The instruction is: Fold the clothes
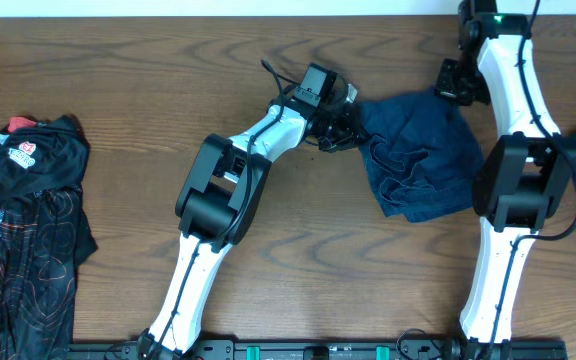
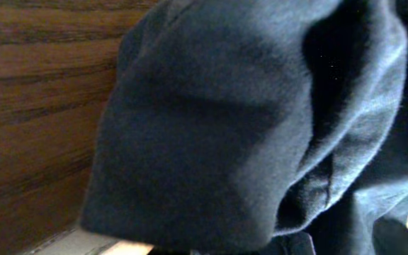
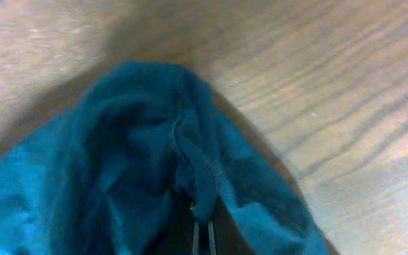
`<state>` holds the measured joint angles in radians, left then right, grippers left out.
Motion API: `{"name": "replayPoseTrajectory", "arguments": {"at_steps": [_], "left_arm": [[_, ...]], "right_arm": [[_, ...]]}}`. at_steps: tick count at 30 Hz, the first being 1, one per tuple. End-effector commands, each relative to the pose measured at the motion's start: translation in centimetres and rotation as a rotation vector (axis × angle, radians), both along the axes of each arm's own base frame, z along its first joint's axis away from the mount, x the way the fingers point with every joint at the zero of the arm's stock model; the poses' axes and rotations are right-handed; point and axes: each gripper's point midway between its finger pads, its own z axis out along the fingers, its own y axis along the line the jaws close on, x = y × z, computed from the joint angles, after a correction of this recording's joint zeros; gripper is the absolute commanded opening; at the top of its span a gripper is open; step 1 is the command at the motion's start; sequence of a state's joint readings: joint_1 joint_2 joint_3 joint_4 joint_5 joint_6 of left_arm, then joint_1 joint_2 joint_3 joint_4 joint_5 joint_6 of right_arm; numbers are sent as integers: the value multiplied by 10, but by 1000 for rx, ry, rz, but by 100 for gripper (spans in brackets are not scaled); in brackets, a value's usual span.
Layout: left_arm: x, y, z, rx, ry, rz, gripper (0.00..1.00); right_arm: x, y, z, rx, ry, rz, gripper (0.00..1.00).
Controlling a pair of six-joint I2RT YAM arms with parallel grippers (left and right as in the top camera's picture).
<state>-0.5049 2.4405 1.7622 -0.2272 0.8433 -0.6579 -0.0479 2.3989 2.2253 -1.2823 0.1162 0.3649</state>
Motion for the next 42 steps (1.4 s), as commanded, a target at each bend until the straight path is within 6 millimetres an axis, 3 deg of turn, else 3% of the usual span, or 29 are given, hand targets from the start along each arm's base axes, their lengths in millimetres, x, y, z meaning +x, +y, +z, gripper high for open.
{"name": "replayPoseTrajectory", "arguments": {"at_steps": [1,22,24,26,31,38,42], "left_arm": [[-5,4,-28,47,53,17,6],[-4,5,-28,46,56,23,6],[-4,5,-28,46,56,23,6],[-4,5,-28,46,55,23,6],[-4,5,-28,46,55,23,6],[-4,5,-28,46,56,23,6],[-4,5,-28,46,55,23,6]], "right_arm": [[-10,-26,-10,-7,39,-101,1],[-51,-135,-10,17,83,-360,1],[-54,-135,-11,30,92,-351,5],[-55,-132,-11,30,103,-320,21],[-48,-115,-10,12,110,-247,44],[-30,-85,-4,28,67,-153,41],[-10,-62,25,17,-17,-72,44]]}}
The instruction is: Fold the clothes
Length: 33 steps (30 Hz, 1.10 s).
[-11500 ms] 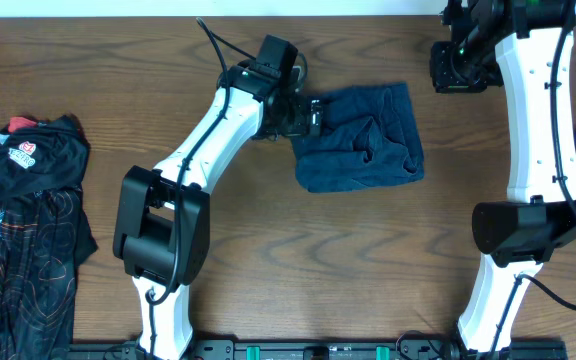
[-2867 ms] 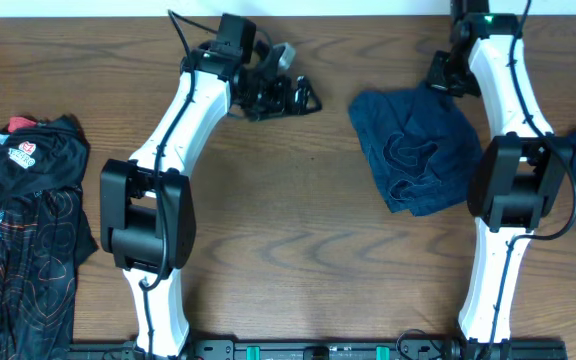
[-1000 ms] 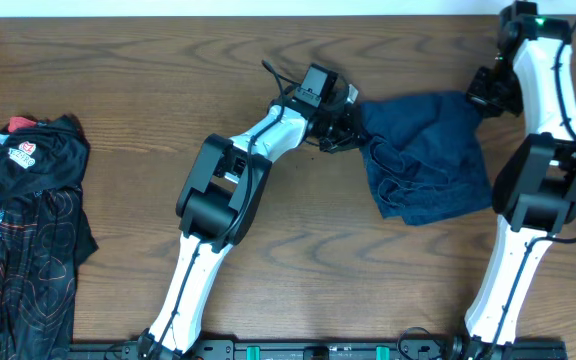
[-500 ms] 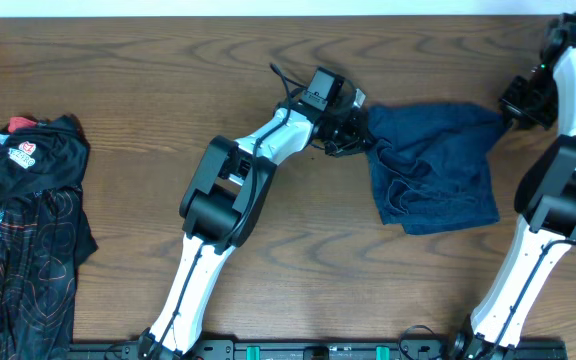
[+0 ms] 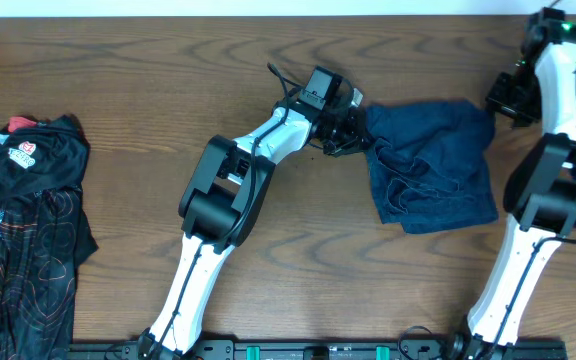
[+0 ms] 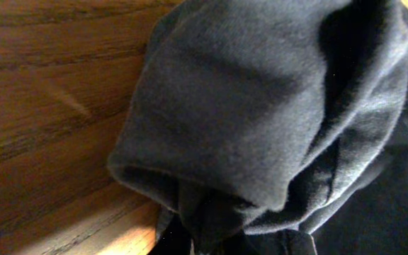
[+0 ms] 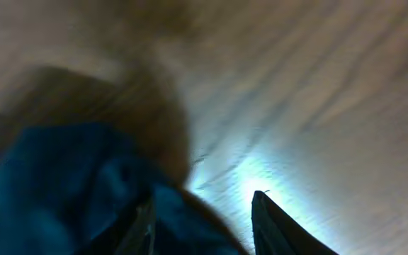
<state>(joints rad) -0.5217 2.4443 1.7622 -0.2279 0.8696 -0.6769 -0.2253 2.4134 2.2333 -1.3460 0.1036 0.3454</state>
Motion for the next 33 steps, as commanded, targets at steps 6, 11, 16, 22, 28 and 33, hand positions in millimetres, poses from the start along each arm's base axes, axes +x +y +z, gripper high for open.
{"name": "replayPoseTrajectory", "arguments": {"at_steps": [6,11,16,22,28,33], "left_arm": [[7,15,-29,63,25,44,6],[12,20,-29,63,25,56,6],[21,32,-28,60,28,82,6],[30,45,-28,56,35,109,6],[30,45,-28,58,37,108,6],[34,51,-28,58,39,121,6]], "right_arm": [[28,42,89,-41,-169,143,47],[5,56,94,4,-88,151,43],[-10,72,70,60,4,167,37],[-19,105,32,110,84,269,37],[-30,138,-9,147,140,320,20],[-40,147,-37,194,162,307,35]]}}
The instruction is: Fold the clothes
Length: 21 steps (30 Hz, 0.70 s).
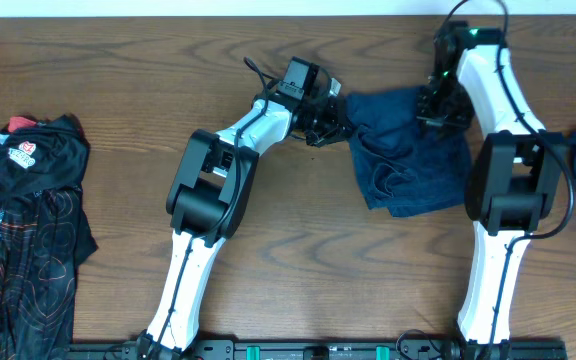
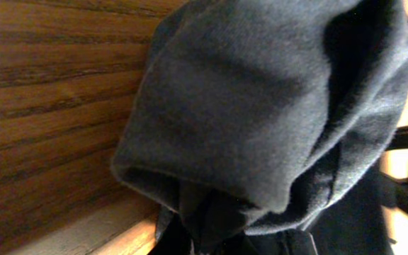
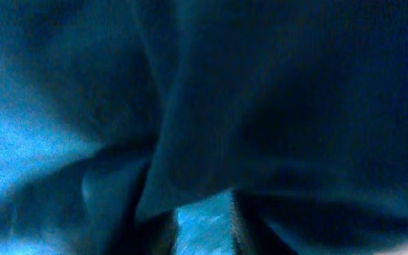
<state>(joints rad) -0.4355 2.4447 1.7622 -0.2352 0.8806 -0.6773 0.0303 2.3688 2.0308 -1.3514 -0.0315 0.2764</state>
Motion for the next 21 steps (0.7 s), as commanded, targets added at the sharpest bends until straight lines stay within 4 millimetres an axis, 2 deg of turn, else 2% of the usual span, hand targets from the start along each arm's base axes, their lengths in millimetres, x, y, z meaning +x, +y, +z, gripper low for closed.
{"name": "replayPoseTrajectory", "arguments": {"at_steps": [1,3,5,12,17,21], "left_arm": [[5,15,-29,62,30,41,6],[6,16,-28,62,31,45,6],[8,19,-29,63,32,51,6],[17,36,-25,32,45,70,6],[23,46,-22,11,50,80,6],[24,48,-20,1,35,67,6]], "right_arm": [[-8,4,-10,36,21,-15,35],[-10,1,-16,35,27,-20,16],[-13,-5,-20,20,34,-37,5],[-23,-47,-26,-26,67,-151,10],[-44,-78,-40,-36,125,-244,12],[-56,-91,-49,-64,153,-269,14]]}}
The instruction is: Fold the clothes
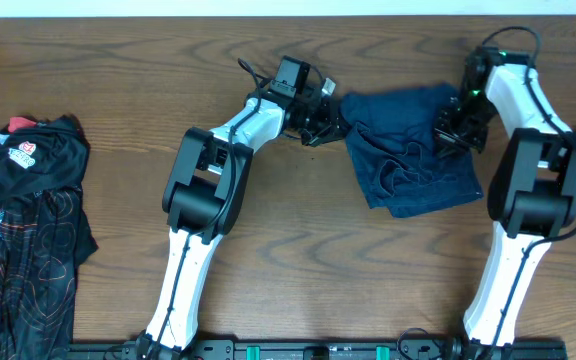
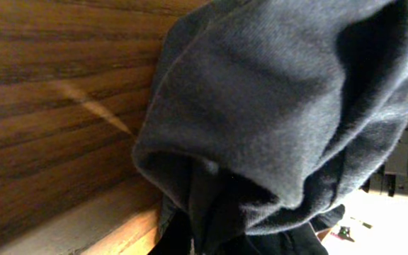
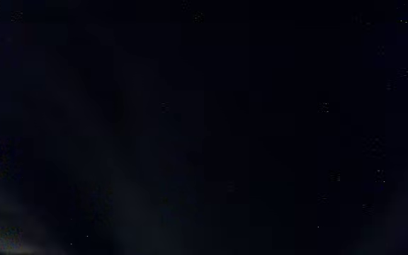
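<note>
A dark blue garment (image 1: 408, 165) lies crumpled at the table's back, right of centre. My left gripper (image 1: 335, 118) is shut on its upper left corner. In the left wrist view that cloth (image 2: 282, 106) bulges over the wood and is pinched at the bottom edge of the picture by the left gripper (image 2: 193, 246). My right gripper (image 1: 455, 128) sits down on the garment's right edge. The right wrist view is all black, so its jaws are hidden.
A black garment with a red and white print (image 1: 23, 230) lies at the table's left edge. Another blue cloth shows at the right edge behind the right arm. The brown wooden table (image 1: 118, 80) ends at a white strip along the back.
My right gripper has shifted from the garment's upper middle to its right edge, and its wrist view has gone from blue cloth to black. The left gripper has edged left, still gripping.
Both grippers first held the blue garment by its upper corners. Then the right one stood open off to the right, clear of the cloth, while the left kept hold. It then came back over the garment, and now rests at its right edge.
</note>
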`<state>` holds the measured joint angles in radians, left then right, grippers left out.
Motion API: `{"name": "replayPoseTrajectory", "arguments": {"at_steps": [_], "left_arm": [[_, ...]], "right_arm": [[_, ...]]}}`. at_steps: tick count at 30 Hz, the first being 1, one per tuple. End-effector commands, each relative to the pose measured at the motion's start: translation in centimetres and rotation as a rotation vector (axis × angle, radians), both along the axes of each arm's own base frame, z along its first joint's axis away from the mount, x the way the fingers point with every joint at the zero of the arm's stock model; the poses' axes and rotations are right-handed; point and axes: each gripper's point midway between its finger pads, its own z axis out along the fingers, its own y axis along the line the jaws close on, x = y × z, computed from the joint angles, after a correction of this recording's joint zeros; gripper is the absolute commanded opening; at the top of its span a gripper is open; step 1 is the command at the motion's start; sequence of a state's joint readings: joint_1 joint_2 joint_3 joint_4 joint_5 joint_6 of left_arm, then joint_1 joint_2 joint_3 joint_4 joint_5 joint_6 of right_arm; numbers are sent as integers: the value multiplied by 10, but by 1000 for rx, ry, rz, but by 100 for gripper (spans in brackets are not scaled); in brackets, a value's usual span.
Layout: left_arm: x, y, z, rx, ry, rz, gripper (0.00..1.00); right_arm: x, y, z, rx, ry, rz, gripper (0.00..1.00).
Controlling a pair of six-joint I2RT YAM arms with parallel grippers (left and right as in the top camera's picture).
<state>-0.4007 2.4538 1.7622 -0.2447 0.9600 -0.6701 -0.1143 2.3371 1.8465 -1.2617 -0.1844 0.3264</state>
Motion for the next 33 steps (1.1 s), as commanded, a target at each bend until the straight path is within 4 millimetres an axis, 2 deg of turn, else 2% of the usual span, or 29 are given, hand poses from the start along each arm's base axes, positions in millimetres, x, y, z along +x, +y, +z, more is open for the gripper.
{"name": "replayPoseTrajectory", "arguments": {"at_steps": [1,6,10,13,17,19,20,22,25,27,33], "left_arm": [[23,38,-23,56,-5,77,6],[27,43,-11,23,-15,74,6],[30,44,14,-21,-70,47,6],[34,44,45,-38,-140,40,6],[37,44,100,-65,-247,41,9],[37,46,127,-79,-295,45,13],[37,48,141,-85,-325,46,24],[37,56,159,-73,-360,61,31],[38,77,168,-9,-365,109,34],[35,88,171,20,-359,119,35],[17,97,159,69,-314,70,35]], "right_arm": [[-33,-63,-23,-228,128,-46,16],[-35,-66,-25,-249,134,-47,22],[-29,-65,-26,-244,106,-38,23],[-26,-64,-27,-245,97,-35,25],[-25,-63,-27,-246,90,-34,27],[-23,-63,-27,-247,85,-34,35],[-22,-63,-27,-248,82,-34,40],[-18,-63,-26,-242,65,-18,55],[-13,-63,-24,-240,48,-17,63],[-9,-60,-22,-215,30,-1,64],[29,-33,-11,-85,-128,125,67]]}}
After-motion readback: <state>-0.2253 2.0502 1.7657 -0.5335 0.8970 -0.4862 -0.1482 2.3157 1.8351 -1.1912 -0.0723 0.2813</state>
